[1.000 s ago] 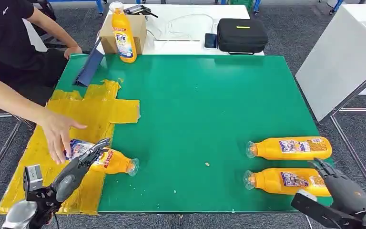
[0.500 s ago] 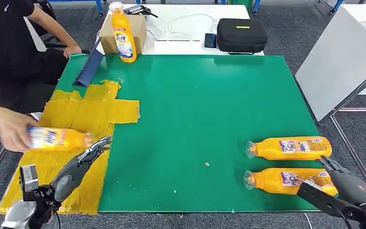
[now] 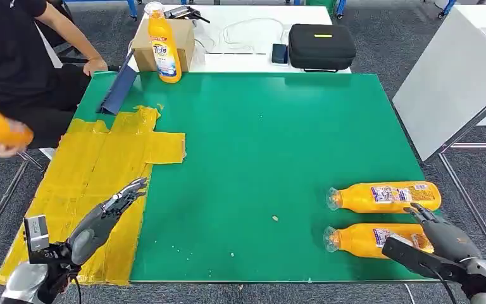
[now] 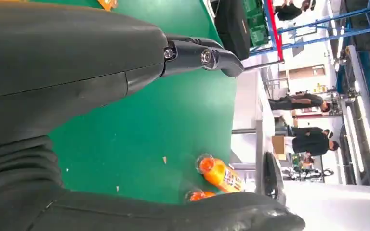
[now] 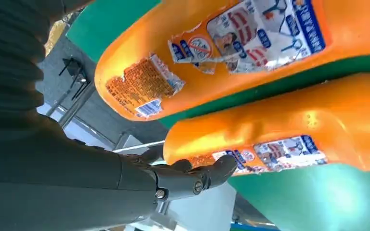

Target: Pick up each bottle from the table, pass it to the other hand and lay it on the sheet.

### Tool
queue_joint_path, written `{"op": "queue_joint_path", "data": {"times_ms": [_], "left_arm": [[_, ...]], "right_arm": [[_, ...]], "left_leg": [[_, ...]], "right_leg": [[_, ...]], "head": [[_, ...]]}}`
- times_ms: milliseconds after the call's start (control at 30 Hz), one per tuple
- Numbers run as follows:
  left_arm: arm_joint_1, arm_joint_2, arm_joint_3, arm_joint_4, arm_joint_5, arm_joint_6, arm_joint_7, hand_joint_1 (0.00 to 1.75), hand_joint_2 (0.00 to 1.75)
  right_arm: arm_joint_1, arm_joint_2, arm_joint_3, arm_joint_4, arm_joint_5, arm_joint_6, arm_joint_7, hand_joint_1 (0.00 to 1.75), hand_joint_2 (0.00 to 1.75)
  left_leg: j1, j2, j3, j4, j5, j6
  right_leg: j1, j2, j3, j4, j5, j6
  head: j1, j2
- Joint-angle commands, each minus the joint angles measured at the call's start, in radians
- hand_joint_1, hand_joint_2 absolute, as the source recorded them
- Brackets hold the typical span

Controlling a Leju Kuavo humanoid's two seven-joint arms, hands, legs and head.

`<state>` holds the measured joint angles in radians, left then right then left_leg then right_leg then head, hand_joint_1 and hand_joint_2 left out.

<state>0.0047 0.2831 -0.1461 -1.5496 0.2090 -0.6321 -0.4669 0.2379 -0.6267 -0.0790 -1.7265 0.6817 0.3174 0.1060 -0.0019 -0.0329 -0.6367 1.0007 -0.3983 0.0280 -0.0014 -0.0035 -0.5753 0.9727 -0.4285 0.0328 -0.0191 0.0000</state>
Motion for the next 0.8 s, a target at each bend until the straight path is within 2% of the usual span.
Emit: {"op": "queue_joint_path", "data": {"times_ms": [33, 467, 500, 633, 800], "left_arm": [[-0.031, 0.005, -0.011, 0.031, -0.001, -0.005, 0.006, 0.0, 0.0], [-0.057, -0.01, -0.005, 0.052, 0.018, -0.011, 0.014, 0.0, 0.0], [-0.065, -0.015, -0.004, 0.062, 0.027, -0.012, 0.014, 0.0, 0.0], [-0.088, -0.023, -0.004, 0.087, 0.044, -0.022, 0.011, 0.0, 0.0], [-0.094, -0.026, -0.011, 0.084, 0.063, -0.027, 0.026, 0.0, 0.0]], "right_arm": [[-0.038, 0.022, 0.048, 0.066, 0.0, 0.003, -0.002, 0.0, 1.75], [-0.111, -0.031, 0.201, 0.165, 0.057, 0.011, -0.017, 0.0, 1.75], [-0.113, -0.069, 0.248, 0.176, 0.069, 0.052, -0.017, 0.0, 1.75], [-0.058, -0.11, 0.269, 0.198, 0.055, 0.043, -0.016, 0.0, 1.75], [-0.044, -0.106, 0.317, 0.255, 0.1, 0.001, 0.015, 0.0, 1.75]], "left_leg": [[0.001, 0.002, 0.003, 0.0, 0.0, -0.001], [0.001, 0.003, 0.003, -0.001, 0.0, -0.001], [0.001, 0.004, 0.005, -0.001, -0.001, -0.002], [0.001, 0.001, 0.005, 0.0, -0.001, -0.002], [0.001, 0.001, 0.008, -0.001, -0.002, -0.002]], "right_leg": [[0.001, 0.001, 0.003, -0.002, 0.0, 0.0], [0.001, 0.001, 0.004, -0.002, 0.0, 0.0], [0.001, 0.001, 0.005, -0.002, 0.0, 0.0], [0.002, -0.001, 0.007, -0.002, -0.001, 0.0], [0.002, -0.002, 0.01, -0.004, -0.002, 0.0]], "head": [[0.0, 0.0], [0.0, 0.0], [0.0, 0.0], [0.0, 0.0], [0.0, 0.0]]}}
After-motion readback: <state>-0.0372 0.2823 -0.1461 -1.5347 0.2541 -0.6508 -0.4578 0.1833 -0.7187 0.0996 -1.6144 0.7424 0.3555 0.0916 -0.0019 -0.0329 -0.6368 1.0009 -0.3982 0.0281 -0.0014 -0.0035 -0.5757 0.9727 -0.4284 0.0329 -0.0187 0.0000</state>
